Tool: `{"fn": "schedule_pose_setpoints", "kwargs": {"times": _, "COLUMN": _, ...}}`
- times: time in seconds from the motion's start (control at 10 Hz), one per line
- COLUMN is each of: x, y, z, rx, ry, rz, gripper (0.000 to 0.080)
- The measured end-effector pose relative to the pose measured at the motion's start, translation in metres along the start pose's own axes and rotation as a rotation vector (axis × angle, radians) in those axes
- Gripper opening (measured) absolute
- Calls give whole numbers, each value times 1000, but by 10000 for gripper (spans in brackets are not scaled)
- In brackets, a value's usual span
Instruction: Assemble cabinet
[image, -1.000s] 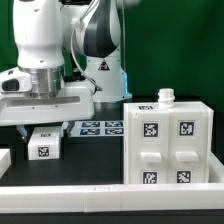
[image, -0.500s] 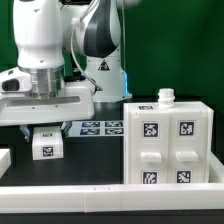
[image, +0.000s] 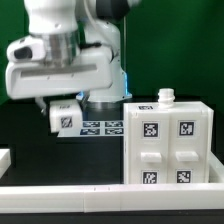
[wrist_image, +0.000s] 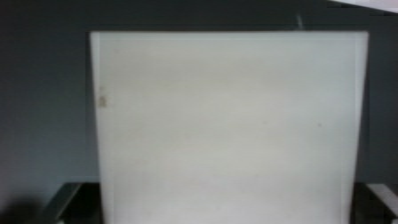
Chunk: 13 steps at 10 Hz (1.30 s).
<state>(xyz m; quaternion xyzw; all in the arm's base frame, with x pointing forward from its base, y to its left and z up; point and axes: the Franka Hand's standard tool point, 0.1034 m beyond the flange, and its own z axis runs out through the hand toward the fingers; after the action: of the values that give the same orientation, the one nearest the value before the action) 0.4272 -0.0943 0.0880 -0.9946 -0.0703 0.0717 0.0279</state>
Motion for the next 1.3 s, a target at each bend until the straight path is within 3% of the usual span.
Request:
{"fn": "schedule_pose_setpoints", "kwargs": {"times": 0.1, "x": 11, "y": -12, "z": -20, "rx": 7, "ry": 8, "rz": 17, "gripper": 562}}
{"fn": "schedule_pose_setpoints", "kwargs": {"times": 0.3, "x": 30, "y": -29, "z": -46, "rx": 15, "ry": 1, "rz": 37, "gripper": 563}}
{"fn": "schedule_pose_setpoints", "kwargs": {"times": 0.4, "x": 39, "y": -30, "z": -53, "rx": 12, "ry": 9, "rz": 29, "gripper": 563}}
{"fn": "schedule_pose_setpoints", "kwargs": {"times": 0.9, "x": 38, "y": -32, "z": -51, "rx": 14, "ry": 1, "rz": 33, "gripper": 563}}
{"fn": "schedule_pose_setpoints", "kwargs": {"times": 1.3, "x": 84, "y": -65, "z": -97, "rx": 12, "ry": 28, "rz": 37, "gripper": 563}}
